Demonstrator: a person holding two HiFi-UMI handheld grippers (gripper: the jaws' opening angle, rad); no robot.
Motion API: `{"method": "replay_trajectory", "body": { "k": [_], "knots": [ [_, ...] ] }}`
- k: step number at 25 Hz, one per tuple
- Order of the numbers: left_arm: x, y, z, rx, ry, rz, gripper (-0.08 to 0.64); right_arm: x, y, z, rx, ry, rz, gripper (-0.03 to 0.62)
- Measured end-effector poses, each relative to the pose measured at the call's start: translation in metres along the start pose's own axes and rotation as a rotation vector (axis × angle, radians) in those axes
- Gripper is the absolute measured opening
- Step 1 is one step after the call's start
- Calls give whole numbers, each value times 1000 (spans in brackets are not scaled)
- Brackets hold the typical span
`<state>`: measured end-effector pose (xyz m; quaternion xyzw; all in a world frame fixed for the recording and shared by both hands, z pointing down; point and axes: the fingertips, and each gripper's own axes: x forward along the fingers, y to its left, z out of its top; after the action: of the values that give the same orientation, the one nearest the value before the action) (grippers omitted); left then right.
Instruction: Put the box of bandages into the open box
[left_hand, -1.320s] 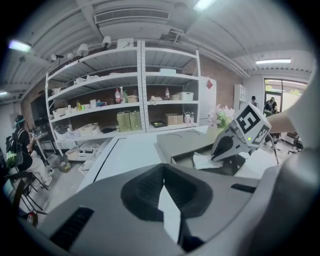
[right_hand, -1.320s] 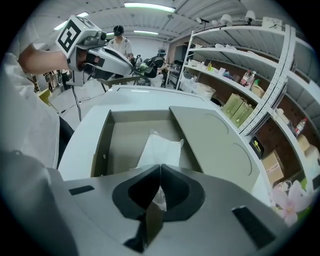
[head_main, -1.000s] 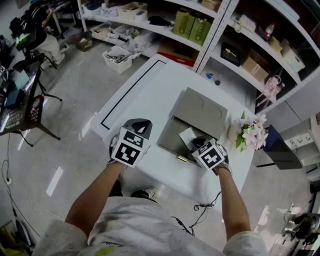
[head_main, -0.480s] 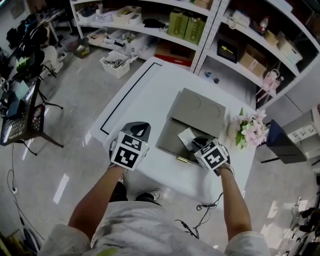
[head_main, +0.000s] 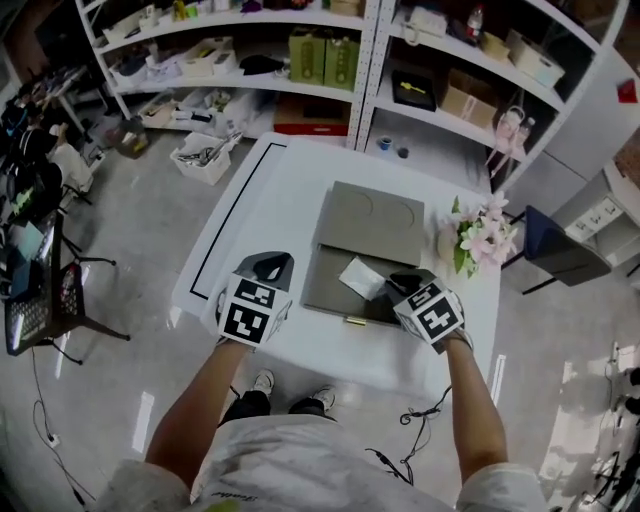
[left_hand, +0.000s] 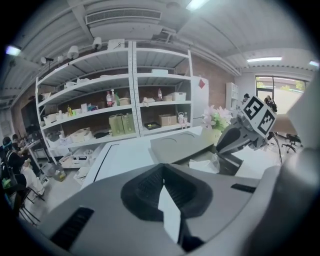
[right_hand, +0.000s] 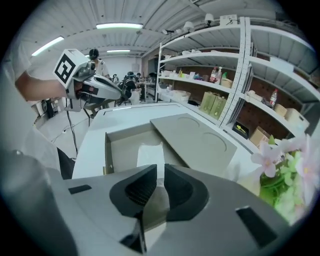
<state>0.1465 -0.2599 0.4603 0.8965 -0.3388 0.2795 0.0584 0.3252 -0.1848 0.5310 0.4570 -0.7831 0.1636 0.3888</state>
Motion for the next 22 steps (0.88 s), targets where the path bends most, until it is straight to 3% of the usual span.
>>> {"method": "replay_trajectory", "body": {
  "k": [13, 22],
  "knots": [
    [13, -6, 31, 68, -51, -137, 5, -66, -4, 15, 215, -127, -184, 41],
    [7, -9, 47, 77, -99, -210, 5, -111, 4, 49, 357, -281, -311, 6]
  ]
}}
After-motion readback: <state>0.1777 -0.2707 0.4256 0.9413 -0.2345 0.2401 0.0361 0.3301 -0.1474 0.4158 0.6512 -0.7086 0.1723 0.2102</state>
